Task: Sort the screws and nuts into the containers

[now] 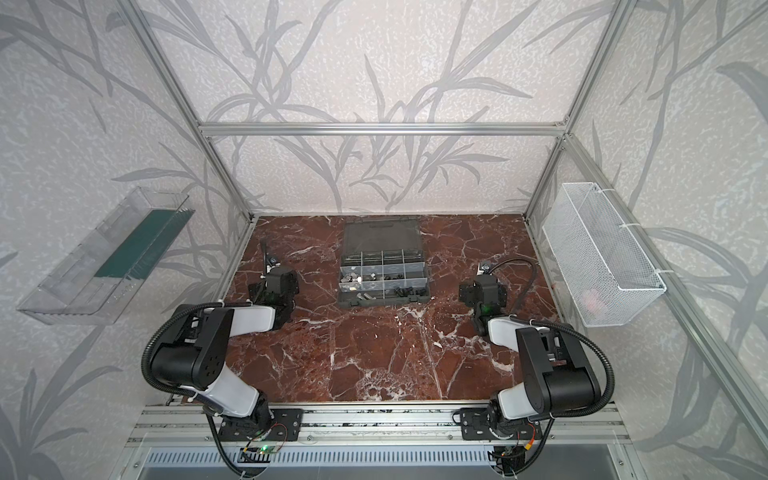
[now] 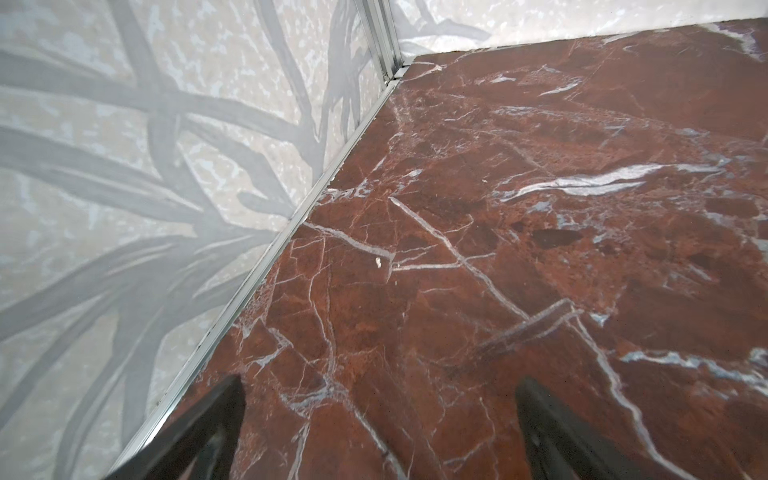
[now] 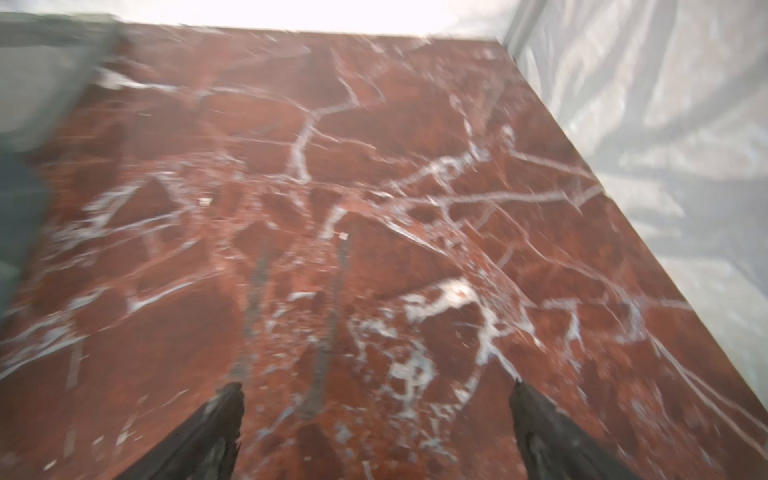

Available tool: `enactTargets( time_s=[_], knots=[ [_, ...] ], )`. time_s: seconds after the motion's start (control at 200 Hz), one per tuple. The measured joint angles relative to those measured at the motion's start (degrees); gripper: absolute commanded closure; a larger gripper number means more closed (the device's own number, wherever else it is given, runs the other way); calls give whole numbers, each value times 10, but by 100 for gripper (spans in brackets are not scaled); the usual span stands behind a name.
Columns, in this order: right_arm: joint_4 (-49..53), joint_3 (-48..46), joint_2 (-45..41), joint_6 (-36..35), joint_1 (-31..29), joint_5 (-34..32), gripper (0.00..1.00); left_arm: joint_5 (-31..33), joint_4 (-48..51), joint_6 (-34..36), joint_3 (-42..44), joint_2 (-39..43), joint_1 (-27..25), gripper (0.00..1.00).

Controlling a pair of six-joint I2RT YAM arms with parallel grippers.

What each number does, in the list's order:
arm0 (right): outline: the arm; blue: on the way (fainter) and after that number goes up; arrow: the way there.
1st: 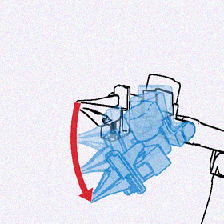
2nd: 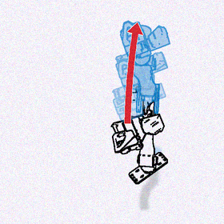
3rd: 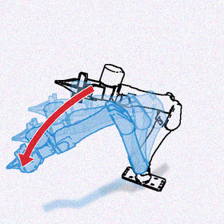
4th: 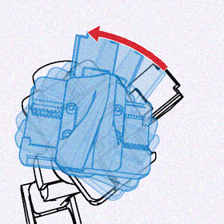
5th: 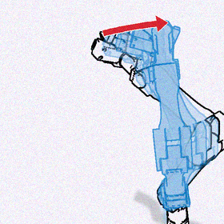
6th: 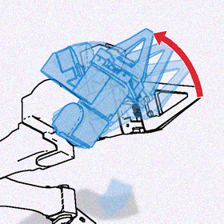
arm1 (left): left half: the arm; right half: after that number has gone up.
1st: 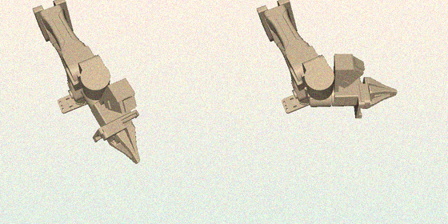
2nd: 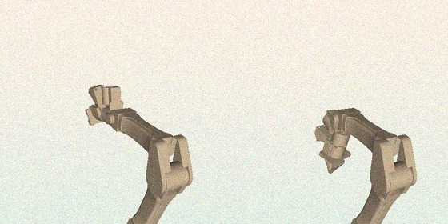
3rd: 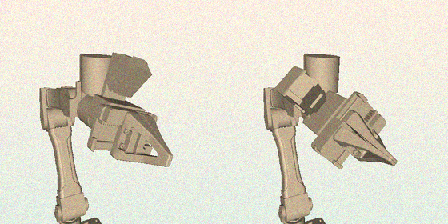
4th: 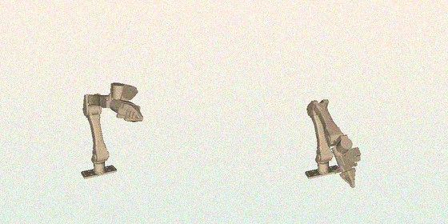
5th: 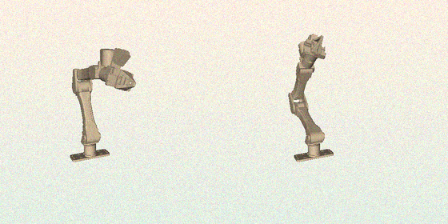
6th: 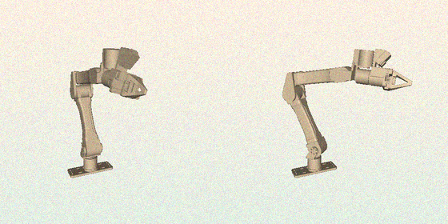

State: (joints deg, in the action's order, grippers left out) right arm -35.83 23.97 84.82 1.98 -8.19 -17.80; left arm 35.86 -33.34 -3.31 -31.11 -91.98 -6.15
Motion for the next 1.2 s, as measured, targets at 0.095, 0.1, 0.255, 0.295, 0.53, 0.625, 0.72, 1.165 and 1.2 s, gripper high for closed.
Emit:
enactTargets(
  time_s=[0.095, 0.1, 0.255, 0.295, 0.53, 0.625, 0.72, 1.165, 1.2],
  knots=[
    [-87, -32, 22, -31, -19, 5, 1, -6, -34, -1, 21, 11, 4, 1],
    [-89, -33, 22, -31, -20, 5, 1, -6, -35, -1, 22, 11, 4, 1],
    [-161, -46, 31, -53, -21, 5, 1, -14, -72, -1, 24, 12, 6, 1],
    [-184, -49, 34, -55, -21, 5, 1, -17, -85, -1, 30, 15, 7, 1],
    [-291, -96, 77, -60, -16, 10, 1, -80, -205, 4, 117, 27, 15, 1],
    [-309, -96, 77, -59, -13, 12, 1, -99, -268, 8, 156, 7, 19, 1],
    [-319, -96, 77, -59, -13, 14, 1, -108, -272, 8, 154, 6, 20, 1],
    [-263, -53, 77, -49, 1, 30, 1, -118, -265, 9, 116, 6, 21, 1],
    [-257, -49, 77, -49, 1, 30, 1, -118, -264, 9, 116, 6, 21, 1]
  ],
)
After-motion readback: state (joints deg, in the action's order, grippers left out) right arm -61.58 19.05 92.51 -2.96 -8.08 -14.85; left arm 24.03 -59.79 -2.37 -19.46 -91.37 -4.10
